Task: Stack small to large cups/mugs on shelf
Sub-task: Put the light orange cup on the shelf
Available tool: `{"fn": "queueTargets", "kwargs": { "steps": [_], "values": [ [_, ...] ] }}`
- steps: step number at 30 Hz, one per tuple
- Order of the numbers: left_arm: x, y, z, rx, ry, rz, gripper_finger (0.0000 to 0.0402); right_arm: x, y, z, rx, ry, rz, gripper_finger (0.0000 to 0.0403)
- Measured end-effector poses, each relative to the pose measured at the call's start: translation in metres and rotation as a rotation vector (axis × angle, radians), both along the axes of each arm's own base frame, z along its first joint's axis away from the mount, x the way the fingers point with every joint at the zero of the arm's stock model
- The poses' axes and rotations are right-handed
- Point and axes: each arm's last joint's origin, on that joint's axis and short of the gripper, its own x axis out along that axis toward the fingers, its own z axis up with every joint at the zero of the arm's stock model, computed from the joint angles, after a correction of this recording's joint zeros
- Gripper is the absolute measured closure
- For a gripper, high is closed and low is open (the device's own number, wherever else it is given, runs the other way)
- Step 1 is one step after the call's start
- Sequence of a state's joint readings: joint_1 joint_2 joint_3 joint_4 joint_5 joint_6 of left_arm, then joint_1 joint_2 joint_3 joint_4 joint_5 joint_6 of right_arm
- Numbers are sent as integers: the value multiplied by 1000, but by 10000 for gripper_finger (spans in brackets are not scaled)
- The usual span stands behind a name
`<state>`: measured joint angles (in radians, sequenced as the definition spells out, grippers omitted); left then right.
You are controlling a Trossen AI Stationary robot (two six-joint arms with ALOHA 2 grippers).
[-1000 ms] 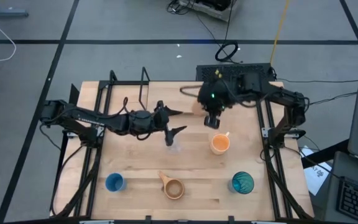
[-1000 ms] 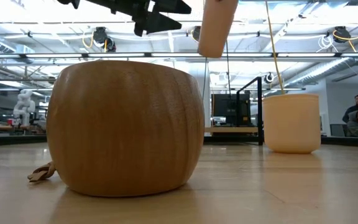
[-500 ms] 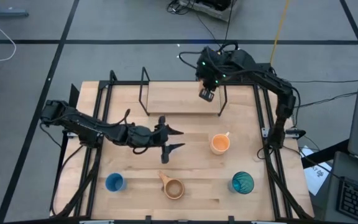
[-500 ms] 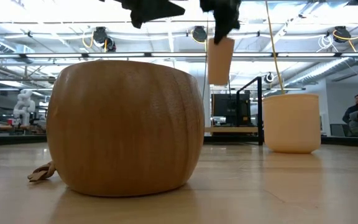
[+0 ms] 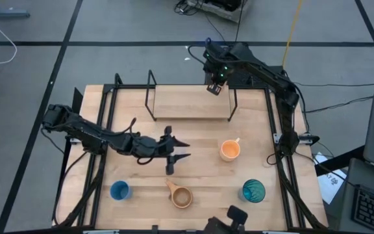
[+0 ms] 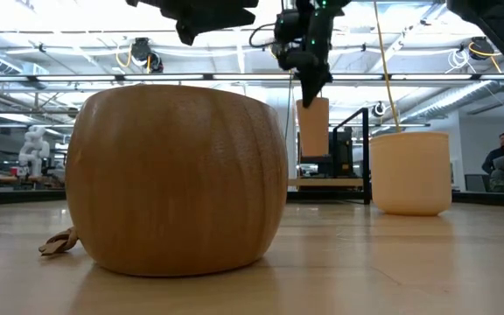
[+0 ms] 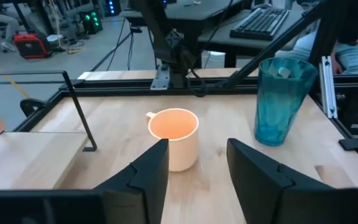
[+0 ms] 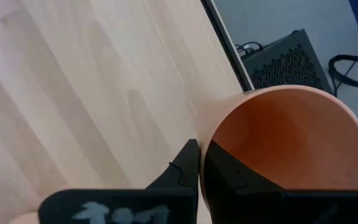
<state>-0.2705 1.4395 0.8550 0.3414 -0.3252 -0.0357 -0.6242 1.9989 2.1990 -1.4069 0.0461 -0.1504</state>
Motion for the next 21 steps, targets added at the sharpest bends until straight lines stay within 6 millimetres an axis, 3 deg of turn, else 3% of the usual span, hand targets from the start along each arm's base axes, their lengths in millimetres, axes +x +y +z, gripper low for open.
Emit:
{"fn": "queueTargets", "kwargs": {
  "steps": [13,21],
  "values": [
    [-2,0,-4,-4,-9,-3,249,6,-10,-2,44,-124,-16,403],
    [-3,-6,-2,-4,-27,-21,248,9,-12,-28,75,-84,-23,403]
  ]
}}
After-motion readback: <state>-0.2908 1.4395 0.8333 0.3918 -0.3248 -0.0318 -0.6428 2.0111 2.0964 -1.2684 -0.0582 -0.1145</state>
